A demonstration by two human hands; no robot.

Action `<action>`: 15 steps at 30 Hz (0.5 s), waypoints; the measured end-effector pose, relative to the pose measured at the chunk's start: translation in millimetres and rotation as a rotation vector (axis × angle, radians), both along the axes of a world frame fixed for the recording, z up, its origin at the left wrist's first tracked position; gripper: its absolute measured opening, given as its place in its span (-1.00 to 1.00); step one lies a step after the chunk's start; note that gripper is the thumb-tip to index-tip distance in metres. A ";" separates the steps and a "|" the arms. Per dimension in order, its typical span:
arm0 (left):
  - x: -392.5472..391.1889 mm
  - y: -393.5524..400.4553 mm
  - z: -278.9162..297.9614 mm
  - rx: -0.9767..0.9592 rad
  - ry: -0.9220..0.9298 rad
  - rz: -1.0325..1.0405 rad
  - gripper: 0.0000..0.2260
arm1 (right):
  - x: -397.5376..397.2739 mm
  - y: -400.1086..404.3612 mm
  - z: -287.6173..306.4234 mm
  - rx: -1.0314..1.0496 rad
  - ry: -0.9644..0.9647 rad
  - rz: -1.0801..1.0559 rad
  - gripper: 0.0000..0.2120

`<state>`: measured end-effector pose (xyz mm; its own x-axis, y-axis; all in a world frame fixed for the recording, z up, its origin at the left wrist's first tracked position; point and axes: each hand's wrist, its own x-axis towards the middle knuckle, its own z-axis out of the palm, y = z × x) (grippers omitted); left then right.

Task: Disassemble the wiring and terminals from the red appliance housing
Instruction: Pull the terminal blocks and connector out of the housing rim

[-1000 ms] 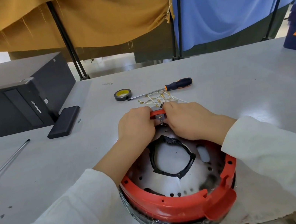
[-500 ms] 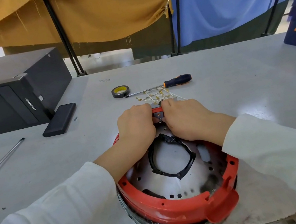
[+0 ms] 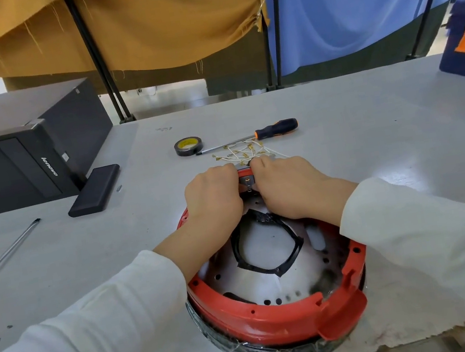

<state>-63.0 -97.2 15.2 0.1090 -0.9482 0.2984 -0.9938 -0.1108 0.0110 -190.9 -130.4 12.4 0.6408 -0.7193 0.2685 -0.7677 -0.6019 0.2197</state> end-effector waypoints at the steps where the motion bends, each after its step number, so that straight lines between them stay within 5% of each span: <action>1: 1.3 0.6 0.0 -0.004 0.038 -0.017 -0.84 | -1.4 -0.7 0.4 0.003 -0.002 0.011 -0.73; 15: 10.3 -7.6 0.9 -0.016 0.224 -0.026 -0.85 | -3.9 -4.5 -2.0 -0.004 -0.009 0.032 -0.76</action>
<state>-52.8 -104.9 16.1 0.1499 -0.9467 0.2850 -0.9689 -0.0832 0.2332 -194.8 -134.9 10.3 0.6606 -0.6975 0.2776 -0.7504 -0.6249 0.2154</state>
